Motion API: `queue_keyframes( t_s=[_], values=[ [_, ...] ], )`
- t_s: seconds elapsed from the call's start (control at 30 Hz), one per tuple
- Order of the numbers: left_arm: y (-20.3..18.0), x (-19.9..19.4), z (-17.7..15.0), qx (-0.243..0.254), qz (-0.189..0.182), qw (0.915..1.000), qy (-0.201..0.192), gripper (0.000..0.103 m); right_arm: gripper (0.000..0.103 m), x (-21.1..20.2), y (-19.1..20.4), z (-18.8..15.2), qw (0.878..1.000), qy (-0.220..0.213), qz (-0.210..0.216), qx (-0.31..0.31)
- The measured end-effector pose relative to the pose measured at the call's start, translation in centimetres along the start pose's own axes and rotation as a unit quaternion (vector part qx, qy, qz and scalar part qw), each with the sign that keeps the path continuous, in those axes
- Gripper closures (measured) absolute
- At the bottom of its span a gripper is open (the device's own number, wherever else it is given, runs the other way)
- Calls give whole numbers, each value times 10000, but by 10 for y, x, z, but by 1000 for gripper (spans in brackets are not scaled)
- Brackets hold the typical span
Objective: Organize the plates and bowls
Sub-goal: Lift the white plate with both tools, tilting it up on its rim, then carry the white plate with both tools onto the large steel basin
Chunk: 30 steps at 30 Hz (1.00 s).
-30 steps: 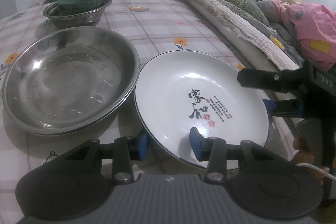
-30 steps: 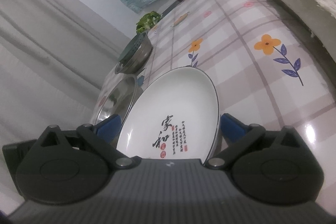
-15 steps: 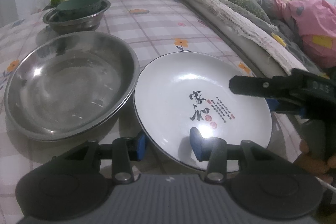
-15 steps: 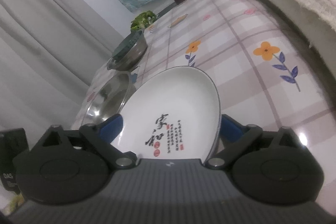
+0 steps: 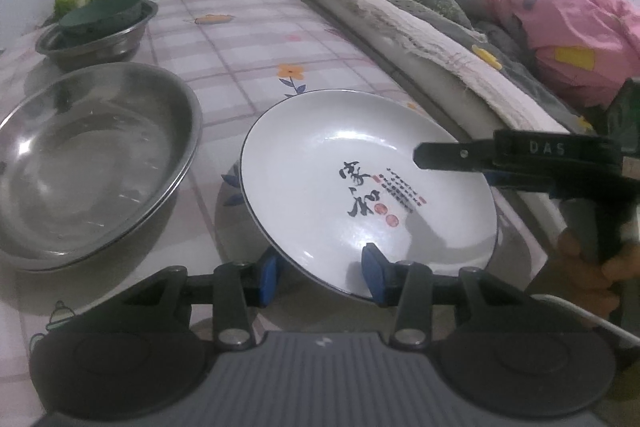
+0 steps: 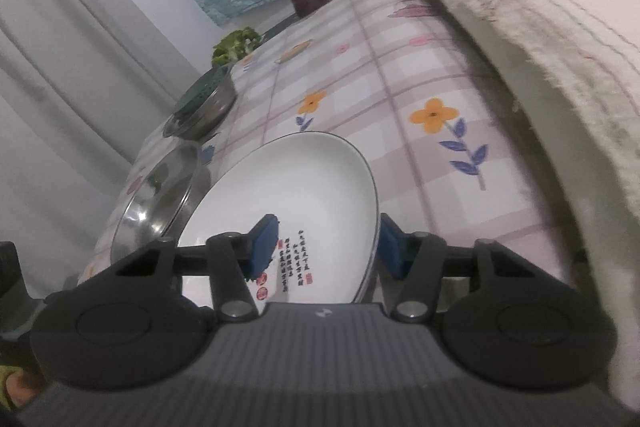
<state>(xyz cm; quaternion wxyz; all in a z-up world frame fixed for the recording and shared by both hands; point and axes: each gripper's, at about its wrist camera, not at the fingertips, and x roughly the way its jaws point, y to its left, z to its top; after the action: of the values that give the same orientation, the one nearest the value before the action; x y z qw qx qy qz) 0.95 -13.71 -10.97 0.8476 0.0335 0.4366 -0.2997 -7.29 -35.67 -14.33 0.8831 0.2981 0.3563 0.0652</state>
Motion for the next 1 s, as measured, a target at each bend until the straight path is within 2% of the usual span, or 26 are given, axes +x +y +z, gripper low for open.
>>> queue_keyframes(
  t_s=[0.1, 0.17, 0.37, 0.47, 0.7, 0.8, 1.0],
  values=[
    [10, 1, 2, -237, -94, 9997, -10, 64, 61, -4, -3, -1, 10000, -28, -51, 2],
    [13, 2, 4, -264, 13, 9996, -55, 64, 64, -6, -2, -3, 9998, -47, -158, -127],
    [12, 9, 13, 17, 370, 9992, -177, 65, 70, -6, 11, -10, 9961, -62, -509, -724],
    [9, 12, 15, 123, 390, 9990, -194, 68, 72, -3, 21, -14, 9911, -70, -725, -1110],
    [7, 15, 15, 129, 417, 9987, -263, 66, 71, -2, 28, -19, 9849, -165, -922, -1454],
    [4, 16, 13, 282, 407, 9984, -280, 58, 71, -2, 30, -21, 9831, -224, -956, -1543],
    [-1, 16, 12, 455, 463, 9975, -284, 55, 72, -2, 29, -23, 9823, -297, -960, -1581]
  ],
)
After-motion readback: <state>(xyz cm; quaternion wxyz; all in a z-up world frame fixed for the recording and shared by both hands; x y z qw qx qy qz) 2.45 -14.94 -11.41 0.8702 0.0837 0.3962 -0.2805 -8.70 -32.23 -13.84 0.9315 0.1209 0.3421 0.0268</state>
